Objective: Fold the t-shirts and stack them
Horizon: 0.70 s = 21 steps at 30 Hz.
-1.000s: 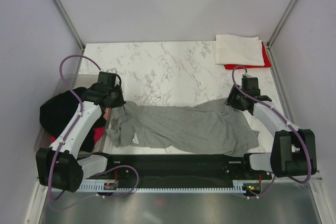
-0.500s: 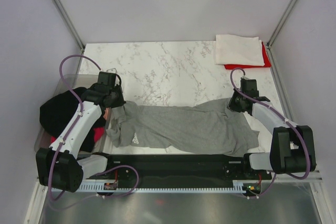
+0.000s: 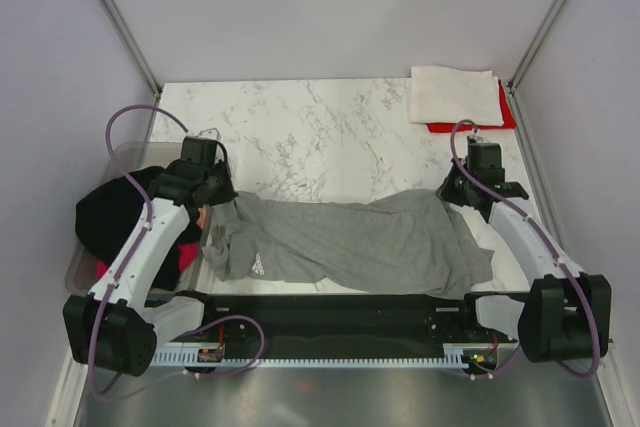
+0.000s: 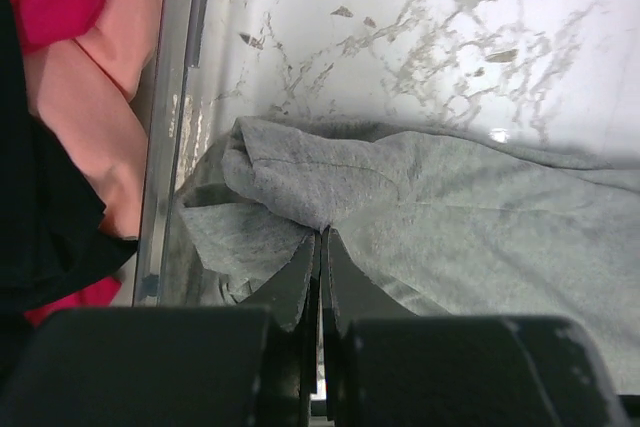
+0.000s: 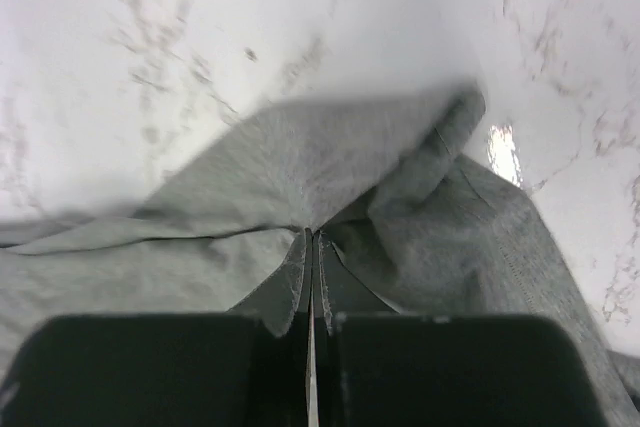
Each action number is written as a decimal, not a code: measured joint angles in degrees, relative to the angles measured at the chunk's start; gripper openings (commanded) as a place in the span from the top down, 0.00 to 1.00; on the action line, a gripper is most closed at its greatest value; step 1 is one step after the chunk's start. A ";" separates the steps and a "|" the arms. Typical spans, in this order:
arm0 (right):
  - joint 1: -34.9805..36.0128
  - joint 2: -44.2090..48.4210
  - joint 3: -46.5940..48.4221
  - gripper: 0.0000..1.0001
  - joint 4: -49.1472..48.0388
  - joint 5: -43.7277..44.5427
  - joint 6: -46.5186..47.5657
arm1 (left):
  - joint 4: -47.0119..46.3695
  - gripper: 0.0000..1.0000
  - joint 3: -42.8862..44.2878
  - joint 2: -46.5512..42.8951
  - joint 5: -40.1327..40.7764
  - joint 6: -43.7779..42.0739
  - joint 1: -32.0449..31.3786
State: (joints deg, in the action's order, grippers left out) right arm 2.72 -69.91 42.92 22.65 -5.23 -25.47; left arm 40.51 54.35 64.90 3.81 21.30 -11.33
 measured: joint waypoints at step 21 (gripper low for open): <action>0.00 13.03 68.48 1.00 33.11 11.69 -4.59 | 11.54 0.98 62.51 -14.32 -2.60 0.02 0.00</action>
State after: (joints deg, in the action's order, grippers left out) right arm 2.72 -56.88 111.39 55.77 6.46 -30.06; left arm 52.05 116.86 50.59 1.21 21.32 -11.33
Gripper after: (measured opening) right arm 0.007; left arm 0.025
